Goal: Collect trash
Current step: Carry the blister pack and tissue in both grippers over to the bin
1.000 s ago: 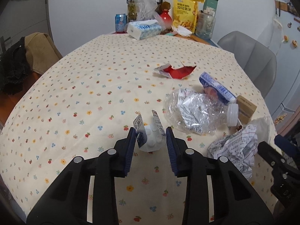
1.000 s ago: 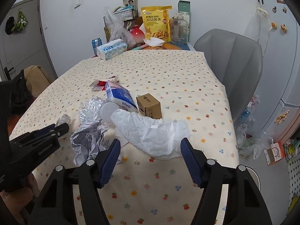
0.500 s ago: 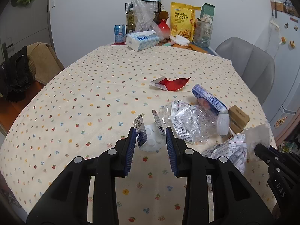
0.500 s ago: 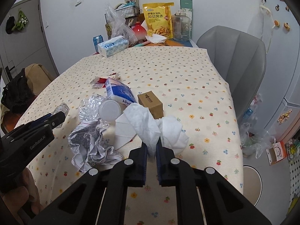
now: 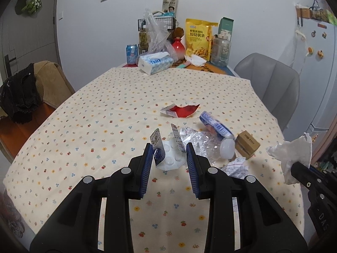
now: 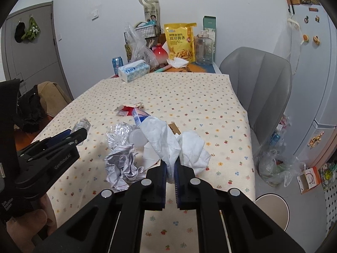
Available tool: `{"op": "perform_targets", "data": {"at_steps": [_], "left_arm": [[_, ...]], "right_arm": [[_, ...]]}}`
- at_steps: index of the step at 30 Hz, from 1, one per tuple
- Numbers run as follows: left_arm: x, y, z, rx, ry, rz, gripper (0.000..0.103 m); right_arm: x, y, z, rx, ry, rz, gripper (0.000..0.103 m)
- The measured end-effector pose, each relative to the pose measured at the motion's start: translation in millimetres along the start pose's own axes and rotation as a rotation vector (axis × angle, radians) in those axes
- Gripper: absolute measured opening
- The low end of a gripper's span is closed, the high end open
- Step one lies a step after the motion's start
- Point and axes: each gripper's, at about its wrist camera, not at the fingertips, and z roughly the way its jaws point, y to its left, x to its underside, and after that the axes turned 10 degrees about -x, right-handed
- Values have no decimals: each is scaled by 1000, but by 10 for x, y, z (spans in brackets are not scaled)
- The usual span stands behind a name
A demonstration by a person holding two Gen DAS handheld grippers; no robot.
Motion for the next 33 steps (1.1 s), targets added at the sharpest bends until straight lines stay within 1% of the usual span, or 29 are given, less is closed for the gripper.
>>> {"op": "perform_targets", "data": {"at_steps": [7,14,18,23,33], "left_arm": [[-66,-86,-206,11,-40,9,33],[-112,-278,-363,45,-66,32,33],[-130,-482,-441,72,-74,63,33],[-90,-771,-447,105,-57,95,33],[28,-1475,-543,185,-50,182,33]], "right_arm": [[-32,-19,-235,11,-42,6,7],[-54,-124,-454,23,-80,26,7],[-21,-263,-558,36,-95,51,7],[38,-506,-663,61,-109,91,7],[155,-1026,-862,127,-128,164,7]]}}
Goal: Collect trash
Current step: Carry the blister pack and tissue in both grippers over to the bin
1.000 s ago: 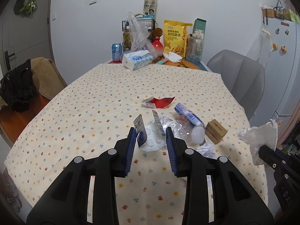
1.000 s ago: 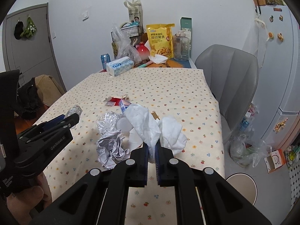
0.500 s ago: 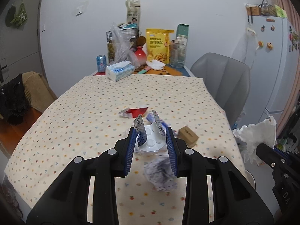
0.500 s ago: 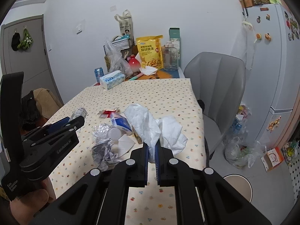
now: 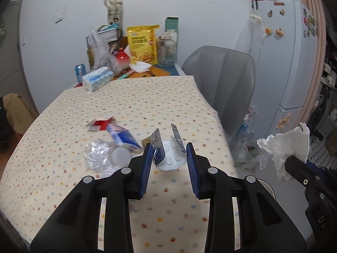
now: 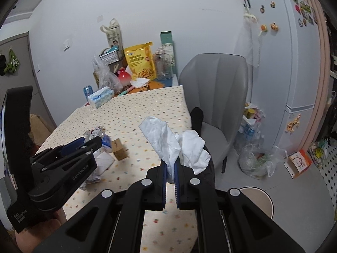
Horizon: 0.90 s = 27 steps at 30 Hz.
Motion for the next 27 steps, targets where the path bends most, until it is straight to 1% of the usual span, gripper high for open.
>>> {"op": "perform_targets", "data": {"at_steps": [9,16,27], "left_arm": [[-52,-558,-17,71,-4,62,33],[-92,-935,44,106,-2,103,33],[-46,-1750,266,189,41,200,33]], "right_arm": [[34,-476,-106,68,-15,67,7],[81,-897,-164,122,-19,131,7],[197,-1595,-134,202,-2,236,7]]}}
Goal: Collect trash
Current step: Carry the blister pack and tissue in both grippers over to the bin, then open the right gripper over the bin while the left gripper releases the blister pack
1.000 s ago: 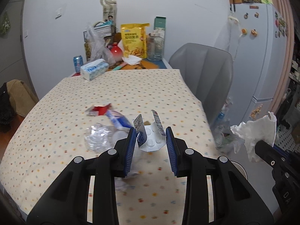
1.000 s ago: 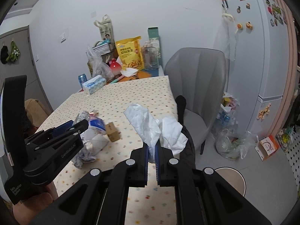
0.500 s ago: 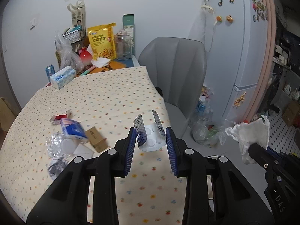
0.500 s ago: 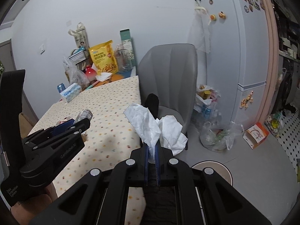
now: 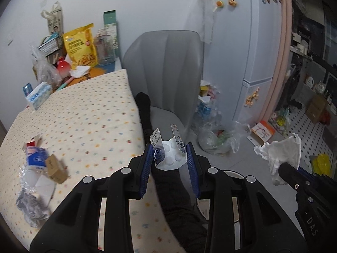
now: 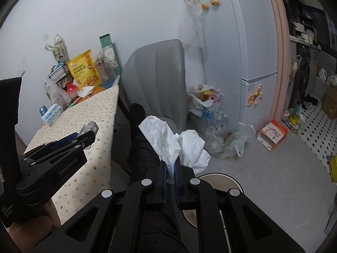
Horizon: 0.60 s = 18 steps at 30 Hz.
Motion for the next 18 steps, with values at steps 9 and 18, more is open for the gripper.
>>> {"op": "perform_targets", "data": {"at_steps": [9,18], "left_arm": [[-69,-398,349,33,40,46,33],[-48,-683,648,44,90,88,33]], "right_arm": [[41,-503,309,50,50,71,7],[57,-840,662,63,93,121,7]]}}
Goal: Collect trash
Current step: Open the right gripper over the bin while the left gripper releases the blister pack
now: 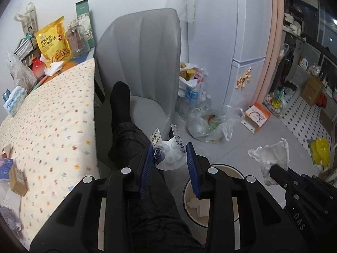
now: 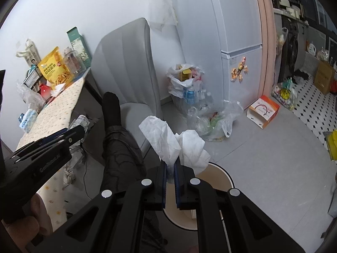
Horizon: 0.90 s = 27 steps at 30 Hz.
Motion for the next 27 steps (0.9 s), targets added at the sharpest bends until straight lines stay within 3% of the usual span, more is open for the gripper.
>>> {"op": "perform_targets", "data": {"at_steps": [9,10,13,27], "left_arm": [[10,-128,169,-13,33,30,33],[10,-141,174,-13,34,33,33],[-10,-169,188,-13,38,32,33],[-7,-697,75,72,28,116,33]], "right_arm": [[10,-206,291,-15,59,37,11],[20,-227,303,-19,64,43,15],[46,-316,285,-38,59,73,47],[20,-708,-229,60,-17,119,53]]}}
